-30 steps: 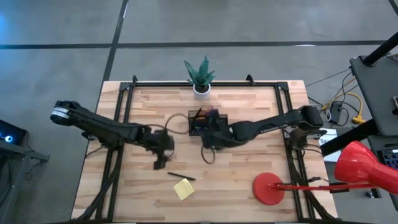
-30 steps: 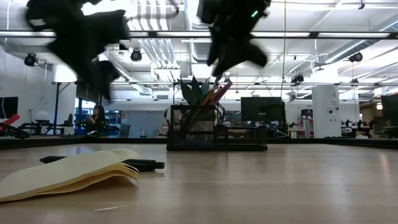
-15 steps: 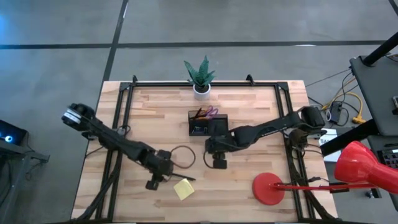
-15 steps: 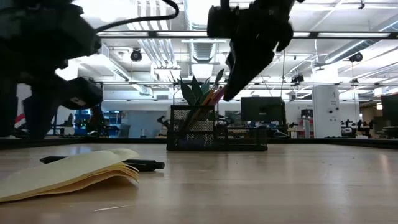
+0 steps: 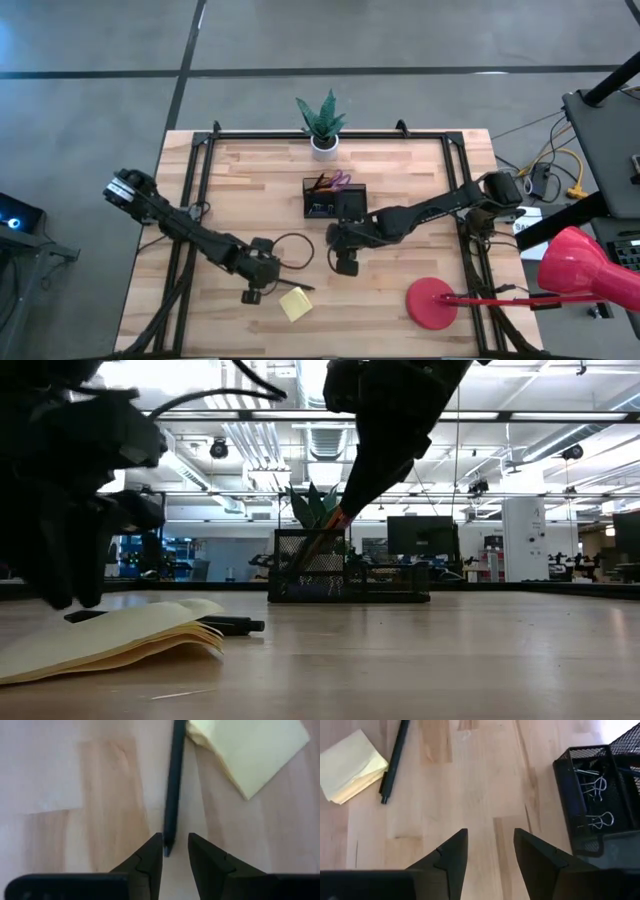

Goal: Pick and place office supplies into organizer
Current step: Put the black pen into the black organizer

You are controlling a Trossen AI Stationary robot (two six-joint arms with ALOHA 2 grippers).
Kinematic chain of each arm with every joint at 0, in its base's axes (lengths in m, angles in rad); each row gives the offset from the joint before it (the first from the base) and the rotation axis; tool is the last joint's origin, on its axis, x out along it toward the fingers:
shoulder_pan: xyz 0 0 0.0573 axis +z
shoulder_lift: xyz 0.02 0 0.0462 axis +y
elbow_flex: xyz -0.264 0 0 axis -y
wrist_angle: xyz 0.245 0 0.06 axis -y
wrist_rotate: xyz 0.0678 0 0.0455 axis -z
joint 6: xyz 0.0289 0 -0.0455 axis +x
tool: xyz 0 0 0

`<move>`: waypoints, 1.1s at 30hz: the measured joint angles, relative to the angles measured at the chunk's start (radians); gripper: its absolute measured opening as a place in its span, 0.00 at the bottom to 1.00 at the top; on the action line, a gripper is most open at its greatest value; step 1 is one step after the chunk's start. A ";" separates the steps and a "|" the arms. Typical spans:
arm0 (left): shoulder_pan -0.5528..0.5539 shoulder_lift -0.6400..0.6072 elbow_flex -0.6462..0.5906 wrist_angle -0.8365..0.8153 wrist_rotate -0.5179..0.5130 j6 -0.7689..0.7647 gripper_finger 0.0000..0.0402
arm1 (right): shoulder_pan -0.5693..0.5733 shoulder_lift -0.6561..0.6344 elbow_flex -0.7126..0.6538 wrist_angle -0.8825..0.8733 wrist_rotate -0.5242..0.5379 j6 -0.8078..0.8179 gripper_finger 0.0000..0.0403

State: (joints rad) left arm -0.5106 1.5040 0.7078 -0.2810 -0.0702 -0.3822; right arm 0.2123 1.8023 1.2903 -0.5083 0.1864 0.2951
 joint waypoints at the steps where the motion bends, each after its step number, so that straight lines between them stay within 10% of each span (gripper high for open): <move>1: 0.000 0.009 0.000 0.003 0.010 0.004 0.19 | 0.000 0.000 0.000 0.001 0.000 0.001 0.37; 33: 0.057 0.137 -0.019 0.166 -0.138 -0.006 0.02 | 0.000 0.061 -0.028 0.060 -0.135 -0.044 0.33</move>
State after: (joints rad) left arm -0.4534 1.6415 0.6889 -0.1150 -0.2080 -0.3886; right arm 0.2119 1.8637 1.2619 -0.4482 0.0511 0.2509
